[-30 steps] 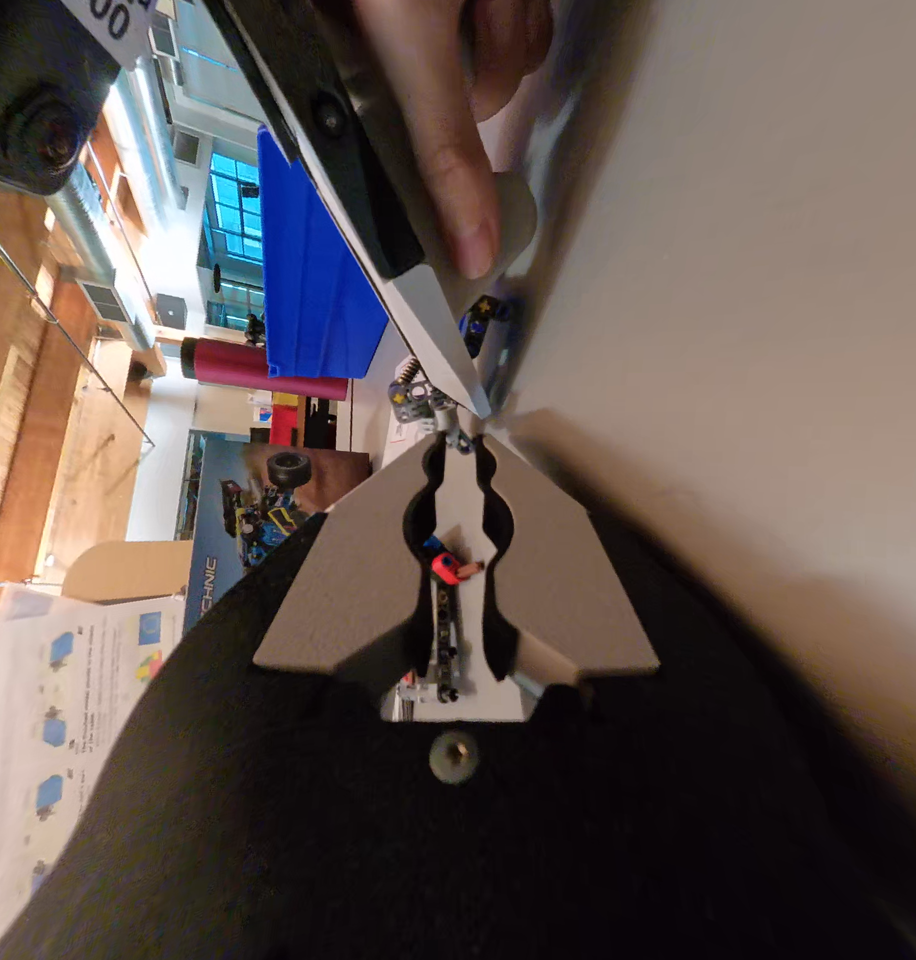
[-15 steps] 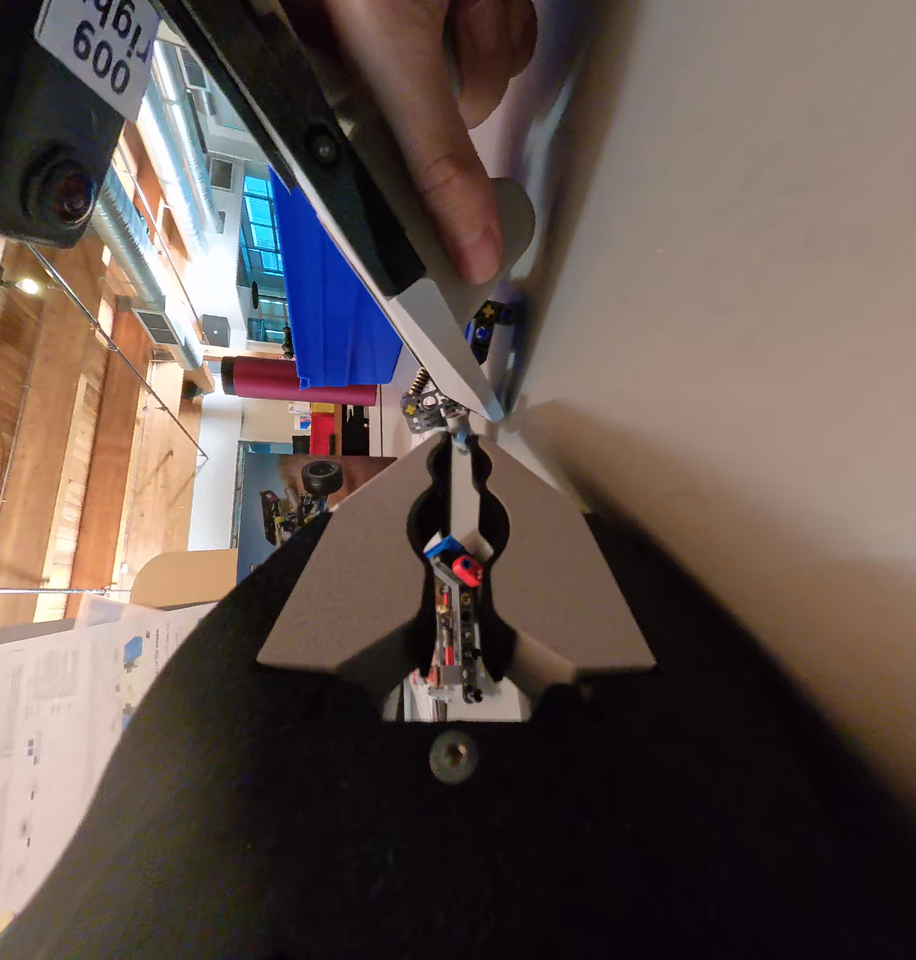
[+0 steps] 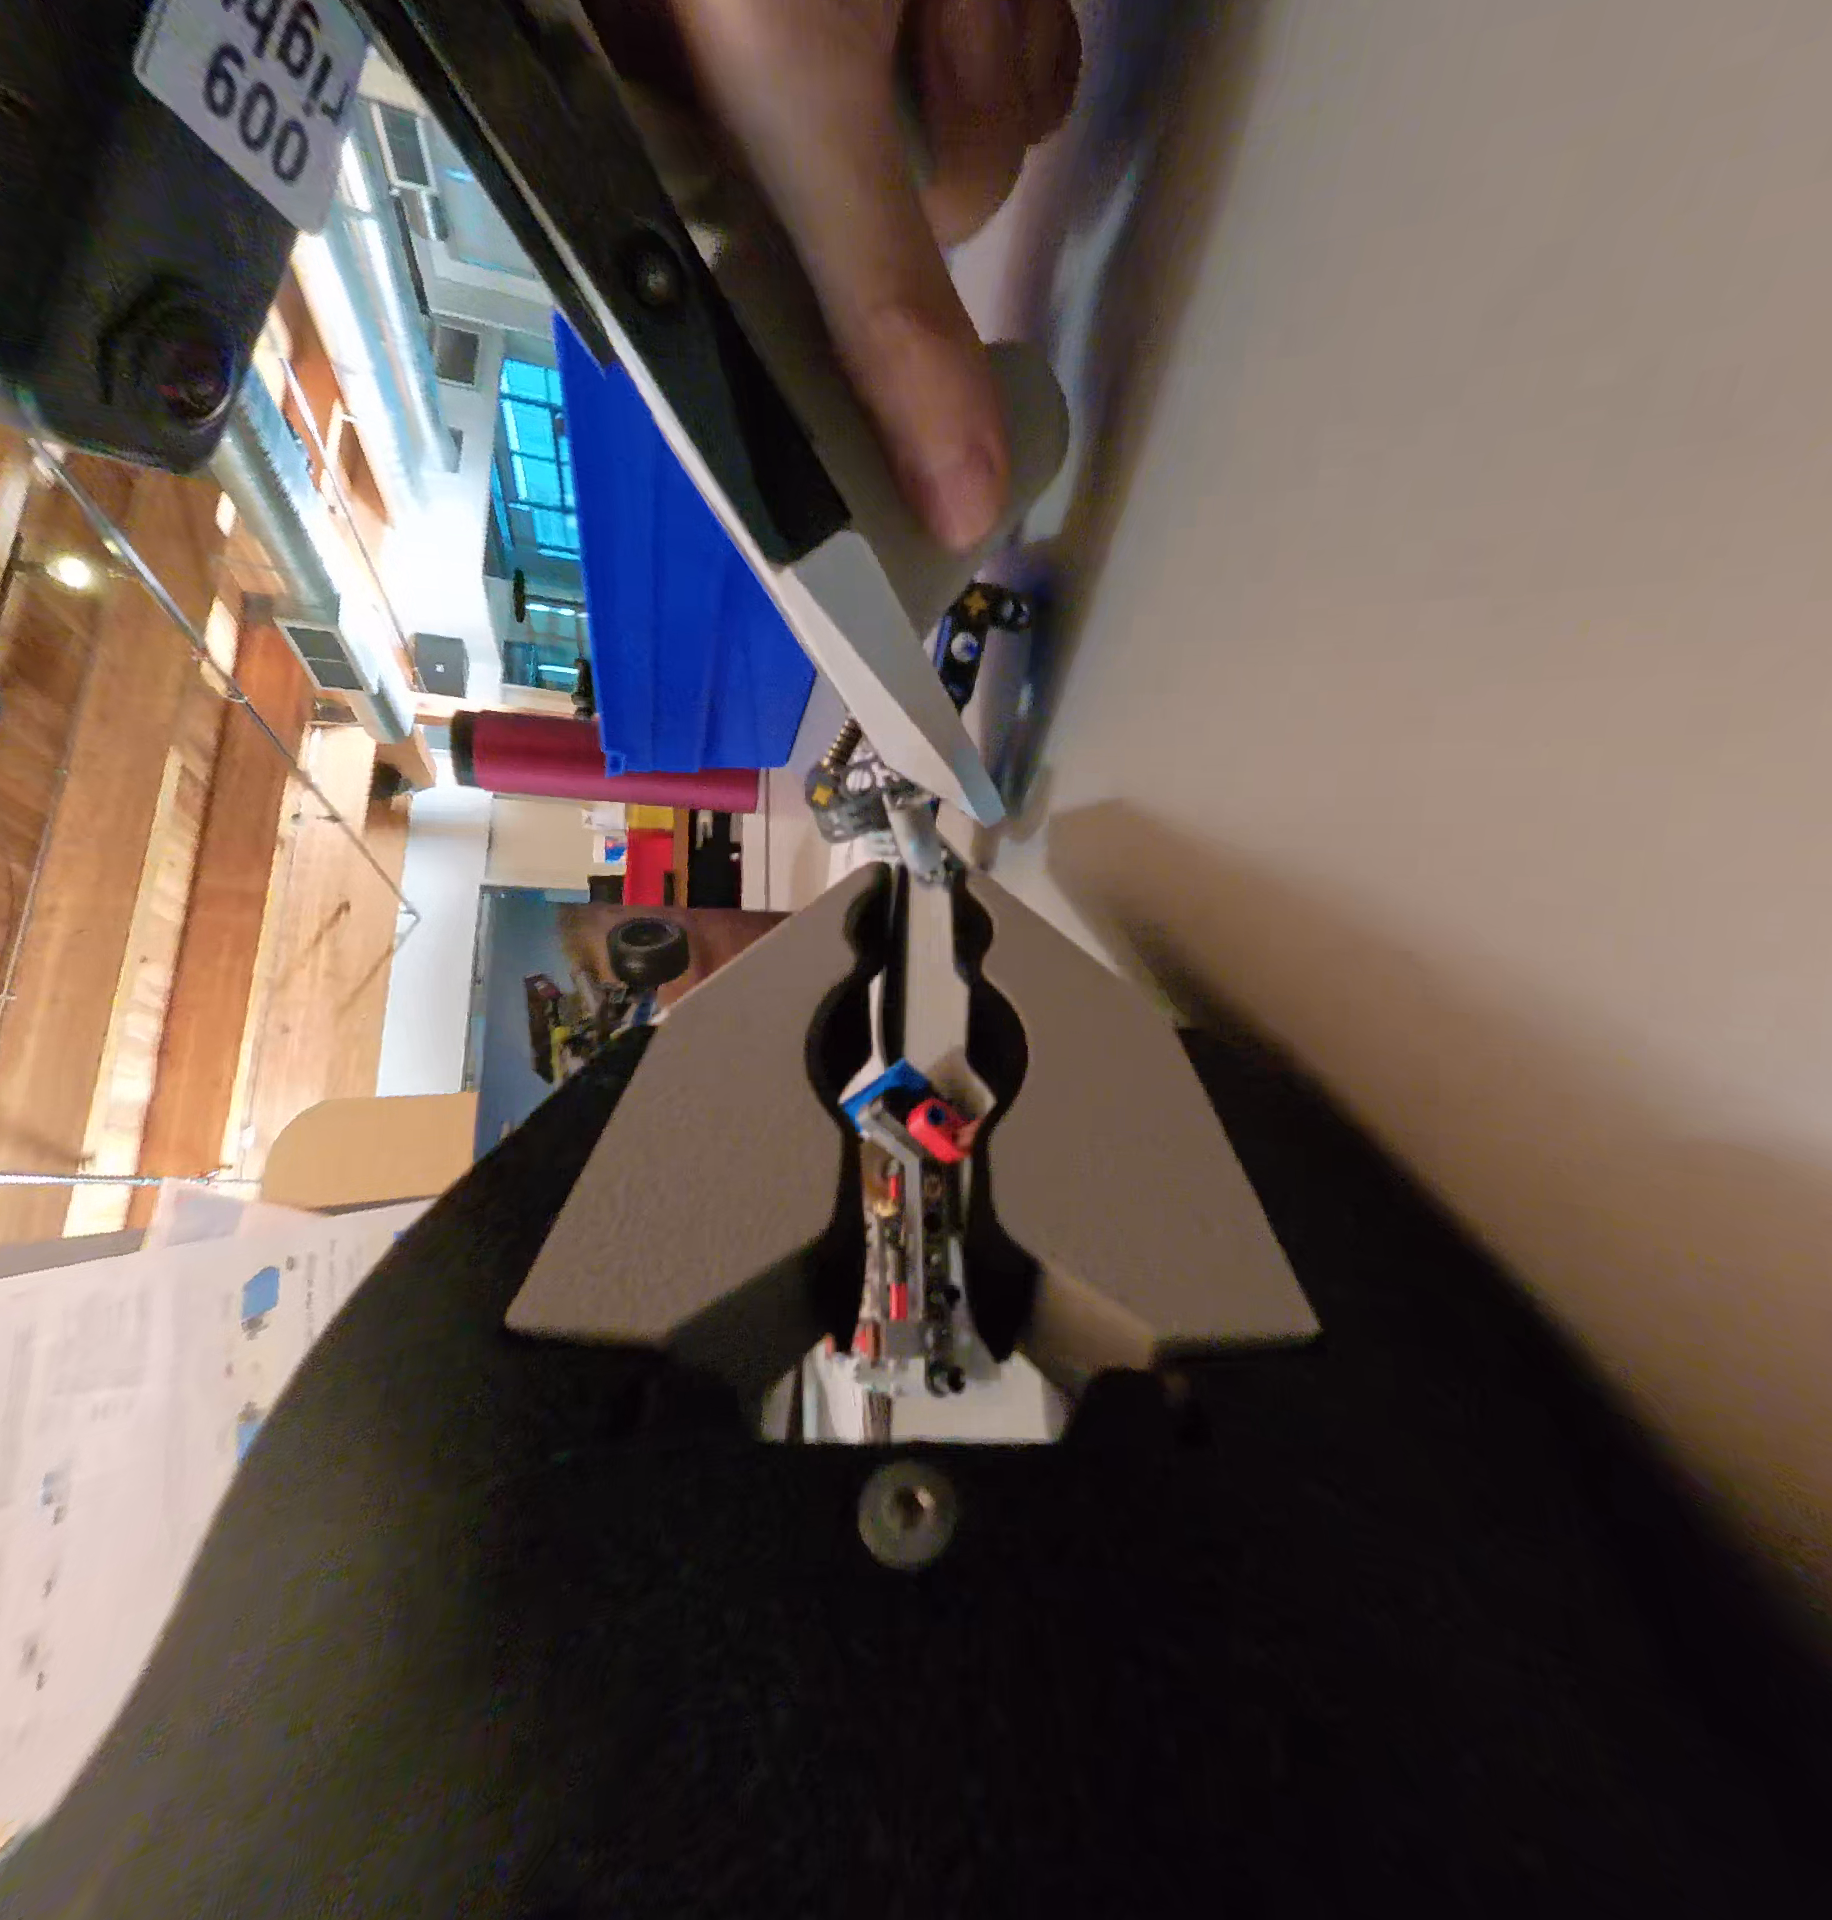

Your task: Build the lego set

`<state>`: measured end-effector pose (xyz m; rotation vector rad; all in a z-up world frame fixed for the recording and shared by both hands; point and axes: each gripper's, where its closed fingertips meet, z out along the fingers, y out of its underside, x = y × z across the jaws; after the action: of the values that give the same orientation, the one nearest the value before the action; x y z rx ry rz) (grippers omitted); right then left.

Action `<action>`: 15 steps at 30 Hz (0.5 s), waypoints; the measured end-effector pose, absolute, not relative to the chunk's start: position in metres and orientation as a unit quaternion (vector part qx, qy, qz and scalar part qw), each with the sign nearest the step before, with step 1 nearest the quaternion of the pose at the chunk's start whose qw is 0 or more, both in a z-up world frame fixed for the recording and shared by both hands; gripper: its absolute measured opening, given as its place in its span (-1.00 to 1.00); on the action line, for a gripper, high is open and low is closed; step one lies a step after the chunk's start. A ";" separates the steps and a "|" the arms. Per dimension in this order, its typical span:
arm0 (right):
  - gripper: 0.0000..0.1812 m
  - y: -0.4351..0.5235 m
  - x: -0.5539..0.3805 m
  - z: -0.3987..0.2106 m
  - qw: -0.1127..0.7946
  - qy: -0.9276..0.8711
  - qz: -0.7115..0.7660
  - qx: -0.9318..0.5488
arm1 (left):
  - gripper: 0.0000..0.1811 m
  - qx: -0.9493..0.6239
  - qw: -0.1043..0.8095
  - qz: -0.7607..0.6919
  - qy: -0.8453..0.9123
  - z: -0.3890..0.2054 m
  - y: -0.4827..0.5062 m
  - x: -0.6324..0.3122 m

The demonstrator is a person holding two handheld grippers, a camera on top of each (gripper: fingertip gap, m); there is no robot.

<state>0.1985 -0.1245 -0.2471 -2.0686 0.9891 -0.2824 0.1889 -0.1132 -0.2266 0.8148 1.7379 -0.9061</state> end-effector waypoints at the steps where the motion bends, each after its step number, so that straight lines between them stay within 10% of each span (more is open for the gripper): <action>1: -0.86 -0.124 0.198 -0.247 0.403 0.390 -0.113 -0.820 | -0.88 0.332 0.484 -0.374 0.718 -0.227 -0.115 0.189; 15: -0.86 -0.123 0.197 -0.248 0.400 0.385 -0.117 -0.823 | -0.95 0.338 0.485 -0.375 0.714 -0.227 -0.118 0.188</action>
<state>0.1975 -0.1234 -0.2476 -2.0823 0.9736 -0.2955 0.1879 -0.1176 -0.2269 0.8229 1.7391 -0.9135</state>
